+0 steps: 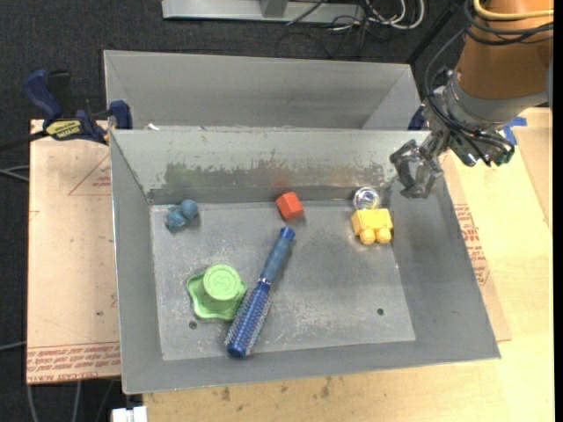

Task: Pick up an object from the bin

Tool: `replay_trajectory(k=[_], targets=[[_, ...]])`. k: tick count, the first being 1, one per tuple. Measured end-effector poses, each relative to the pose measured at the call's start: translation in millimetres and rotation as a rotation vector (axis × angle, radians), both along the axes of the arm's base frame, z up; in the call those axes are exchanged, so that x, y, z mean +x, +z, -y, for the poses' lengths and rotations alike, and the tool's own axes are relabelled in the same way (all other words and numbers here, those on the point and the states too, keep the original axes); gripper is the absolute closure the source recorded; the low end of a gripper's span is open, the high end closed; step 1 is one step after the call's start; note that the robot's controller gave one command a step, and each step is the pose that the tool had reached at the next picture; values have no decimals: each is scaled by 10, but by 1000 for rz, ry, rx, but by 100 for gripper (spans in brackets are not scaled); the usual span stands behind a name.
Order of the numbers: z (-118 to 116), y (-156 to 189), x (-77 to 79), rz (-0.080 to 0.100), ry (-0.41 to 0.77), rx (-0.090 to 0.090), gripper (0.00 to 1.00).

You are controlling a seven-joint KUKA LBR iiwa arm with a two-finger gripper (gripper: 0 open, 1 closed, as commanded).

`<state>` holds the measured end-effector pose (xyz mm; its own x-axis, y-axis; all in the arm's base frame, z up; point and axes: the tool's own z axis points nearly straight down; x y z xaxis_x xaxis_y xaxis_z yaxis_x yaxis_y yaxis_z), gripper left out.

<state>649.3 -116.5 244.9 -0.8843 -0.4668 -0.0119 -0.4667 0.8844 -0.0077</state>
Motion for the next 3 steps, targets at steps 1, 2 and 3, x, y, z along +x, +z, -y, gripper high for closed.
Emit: replay_trajectory(k=[1,2,3], targets=[[-176,-767,-161,-18,-150,5,100],[-167,-736,-146,-12,-151,4,0],[-50,-1660,-103,-18,-91,4,0]])
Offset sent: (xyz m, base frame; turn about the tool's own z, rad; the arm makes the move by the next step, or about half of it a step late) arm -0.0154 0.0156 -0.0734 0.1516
